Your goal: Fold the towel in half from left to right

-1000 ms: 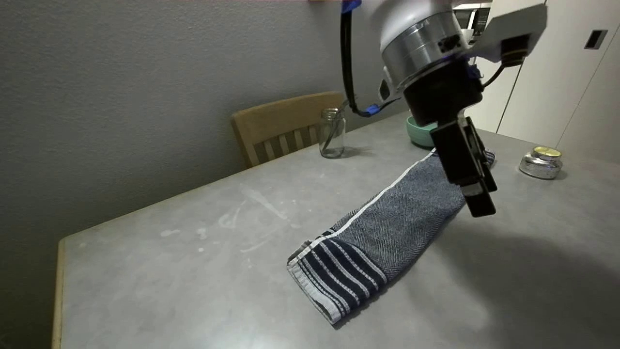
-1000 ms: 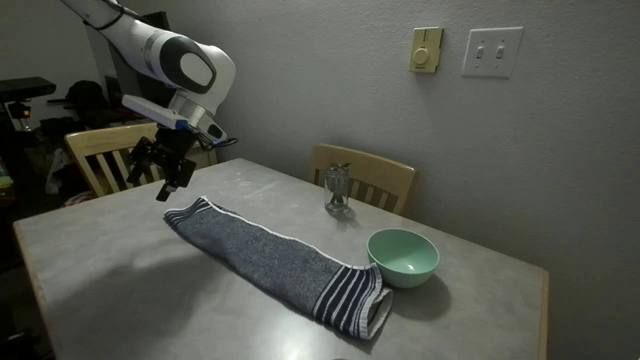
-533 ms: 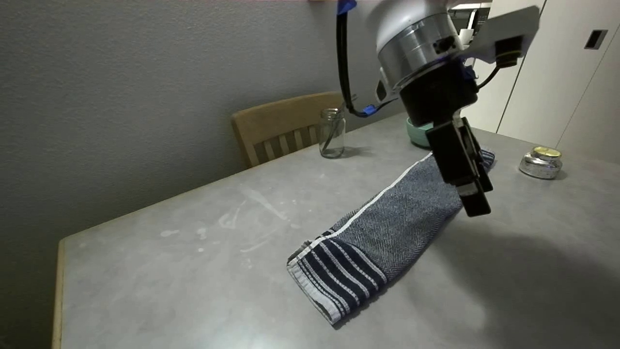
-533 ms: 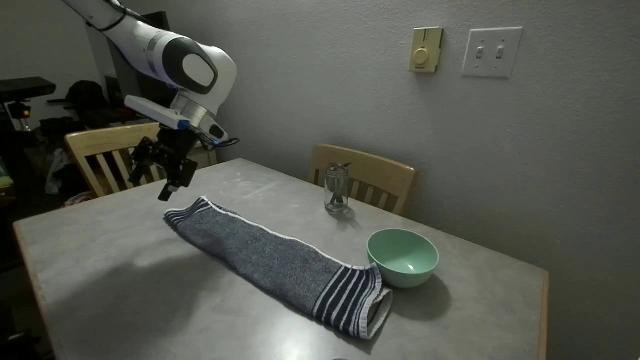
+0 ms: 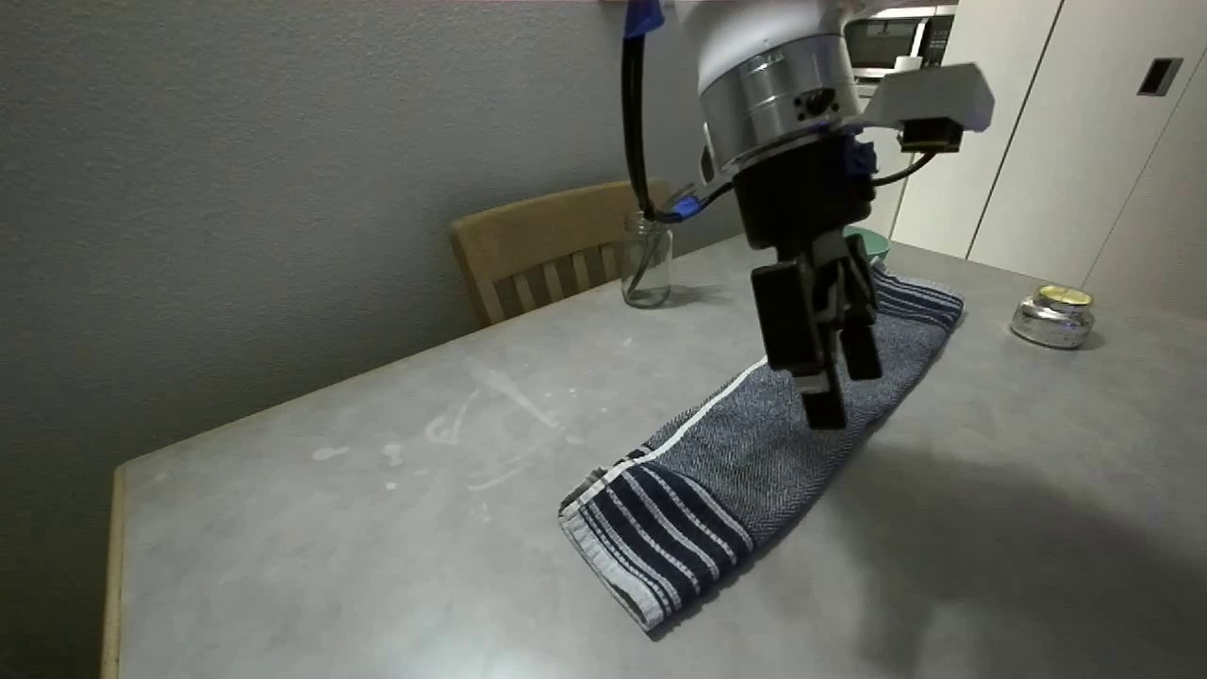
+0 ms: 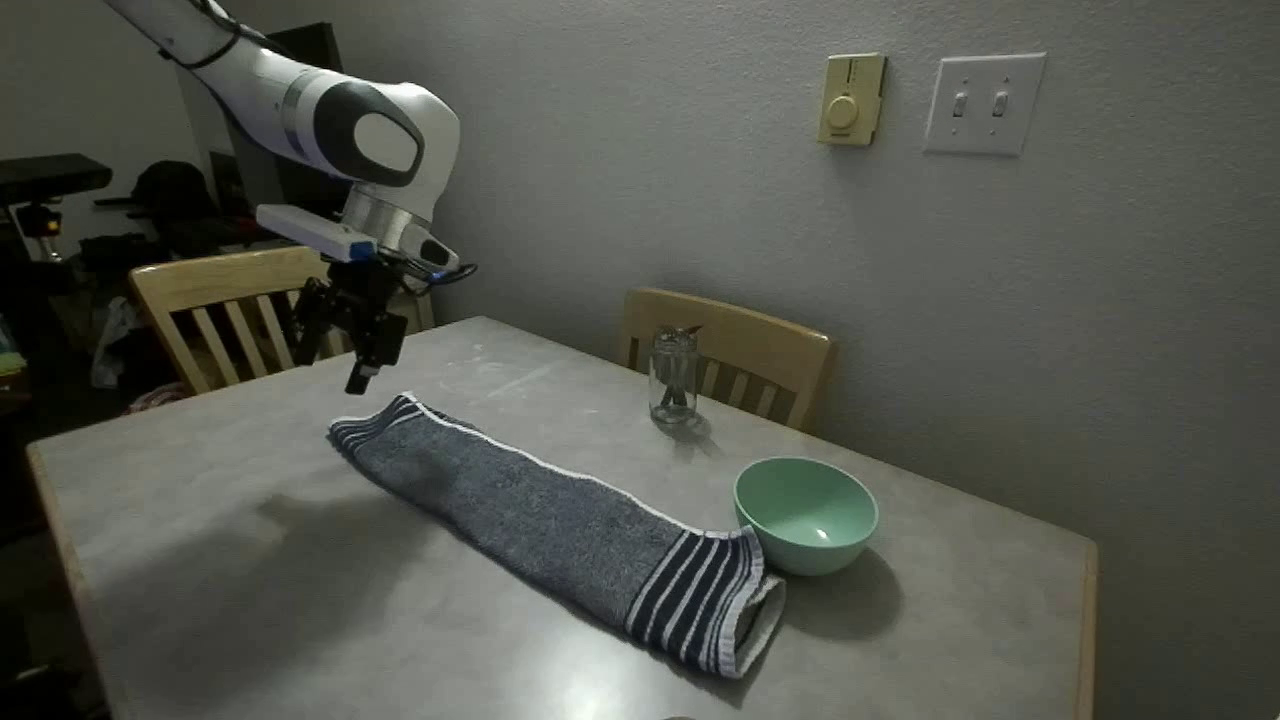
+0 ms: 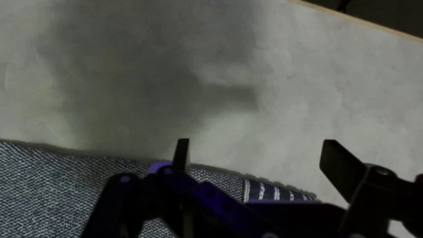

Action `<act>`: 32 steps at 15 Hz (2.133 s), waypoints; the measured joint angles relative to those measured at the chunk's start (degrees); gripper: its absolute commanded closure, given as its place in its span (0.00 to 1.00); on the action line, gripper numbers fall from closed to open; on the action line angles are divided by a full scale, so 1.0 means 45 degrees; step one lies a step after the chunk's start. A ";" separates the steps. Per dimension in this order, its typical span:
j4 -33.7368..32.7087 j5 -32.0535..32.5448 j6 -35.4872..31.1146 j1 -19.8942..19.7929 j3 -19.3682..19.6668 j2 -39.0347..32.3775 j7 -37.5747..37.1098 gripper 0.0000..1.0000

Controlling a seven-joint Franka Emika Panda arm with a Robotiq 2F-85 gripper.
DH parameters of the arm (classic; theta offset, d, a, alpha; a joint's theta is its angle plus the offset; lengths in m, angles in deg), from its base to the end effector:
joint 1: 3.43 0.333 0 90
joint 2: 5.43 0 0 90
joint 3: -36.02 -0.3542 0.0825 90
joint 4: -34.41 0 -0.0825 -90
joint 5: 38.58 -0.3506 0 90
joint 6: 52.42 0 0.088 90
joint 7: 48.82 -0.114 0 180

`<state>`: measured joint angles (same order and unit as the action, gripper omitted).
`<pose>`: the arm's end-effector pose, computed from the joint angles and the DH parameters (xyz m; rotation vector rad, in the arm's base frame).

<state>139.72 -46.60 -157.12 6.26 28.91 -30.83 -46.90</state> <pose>0.5494 0.1726 0.3134 -2.9144 -0.3814 0.7054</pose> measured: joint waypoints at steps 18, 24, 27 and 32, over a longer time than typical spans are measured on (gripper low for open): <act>-0.0359 0.1066 -0.1510 0.0750 0.0002 -0.0831 -0.1677 0.00; -0.0735 0.1761 -0.2750 0.1169 0.0030 -0.1350 -0.2949 0.00; -0.0938 0.2304 -0.3936 0.1496 0.0155 -0.1825 -0.3663 0.00; -0.1169 0.2540 -0.4346 0.1654 0.0255 -0.2169 -0.3931 0.00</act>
<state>134.46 -35.17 -176.68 13.70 30.06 -40.60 -64.60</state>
